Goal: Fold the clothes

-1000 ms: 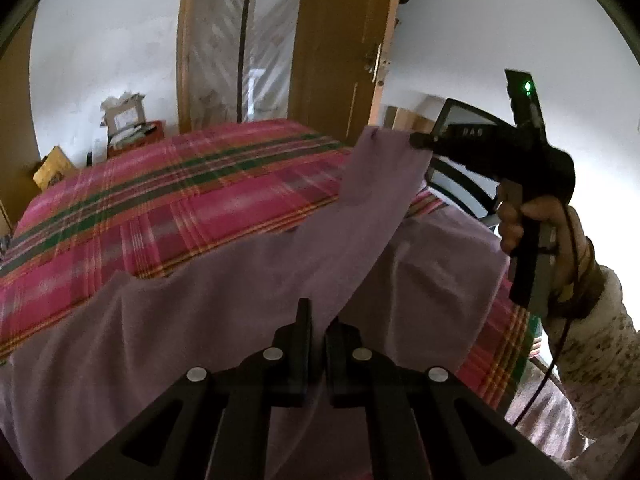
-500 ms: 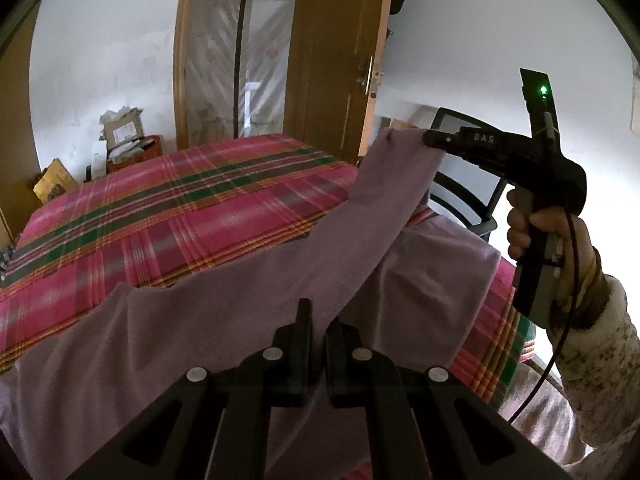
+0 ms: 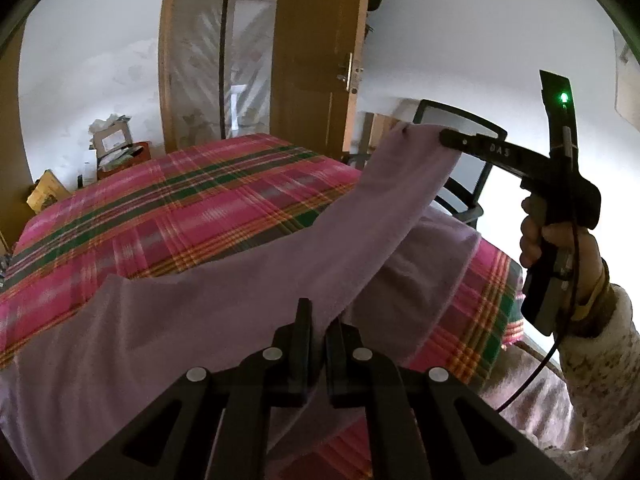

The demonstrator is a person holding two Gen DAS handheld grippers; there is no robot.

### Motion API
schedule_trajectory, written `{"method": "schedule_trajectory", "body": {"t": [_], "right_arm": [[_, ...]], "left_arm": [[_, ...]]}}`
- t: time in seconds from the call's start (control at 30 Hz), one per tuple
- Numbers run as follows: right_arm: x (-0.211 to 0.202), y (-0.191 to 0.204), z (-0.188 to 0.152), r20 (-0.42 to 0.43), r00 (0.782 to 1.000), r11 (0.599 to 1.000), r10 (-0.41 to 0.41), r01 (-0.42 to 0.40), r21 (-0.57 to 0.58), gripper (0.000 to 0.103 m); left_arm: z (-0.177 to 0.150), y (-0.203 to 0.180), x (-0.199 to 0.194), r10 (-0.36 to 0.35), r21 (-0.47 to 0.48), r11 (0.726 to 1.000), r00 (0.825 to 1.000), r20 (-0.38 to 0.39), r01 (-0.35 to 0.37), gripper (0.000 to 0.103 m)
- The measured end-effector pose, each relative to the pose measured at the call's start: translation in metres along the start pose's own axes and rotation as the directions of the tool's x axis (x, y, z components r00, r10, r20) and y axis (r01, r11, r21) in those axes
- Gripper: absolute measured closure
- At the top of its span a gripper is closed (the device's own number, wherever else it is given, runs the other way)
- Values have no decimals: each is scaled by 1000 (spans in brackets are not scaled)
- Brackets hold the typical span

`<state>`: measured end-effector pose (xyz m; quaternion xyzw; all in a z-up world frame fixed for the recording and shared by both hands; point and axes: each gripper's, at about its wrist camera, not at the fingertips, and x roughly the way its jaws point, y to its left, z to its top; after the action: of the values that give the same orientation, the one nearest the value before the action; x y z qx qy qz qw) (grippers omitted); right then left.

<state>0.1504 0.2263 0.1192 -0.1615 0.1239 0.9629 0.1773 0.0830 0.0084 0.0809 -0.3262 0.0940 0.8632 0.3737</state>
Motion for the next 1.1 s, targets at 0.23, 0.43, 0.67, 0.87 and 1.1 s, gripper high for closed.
{"method": "schedule_trajectory", "body": {"t": [0.23, 0.43, 0.67, 0.87, 1.1], "right_arm": [[-3, -12, -34, -76, 995, 998, -60, 60, -4, 97], [0, -19, -55, -131, 987, 995, -94, 95, 5, 97], [2, -26, -73, -191, 975, 993, -111, 115, 7, 97], [7, -32, -84, -236, 965, 993, -112, 120, 17, 97], [15, -34, -90, -268, 956, 992, -120, 127, 11, 97]], "left_arm": [[-22, -7, 14, -9, 14, 1000, 997, -73, 10, 96], [-29, -12, 16, -10, 20, 1000, 996, -88, 12, 94], [-36, -13, 26, -16, 17, 1000, 991, -133, 18, 92], [-41, -11, 34, -32, 7, 999, 984, -176, 34, 91], [-46, -10, 33, -50, 12, 998, 978, -204, 54, 86]]}}
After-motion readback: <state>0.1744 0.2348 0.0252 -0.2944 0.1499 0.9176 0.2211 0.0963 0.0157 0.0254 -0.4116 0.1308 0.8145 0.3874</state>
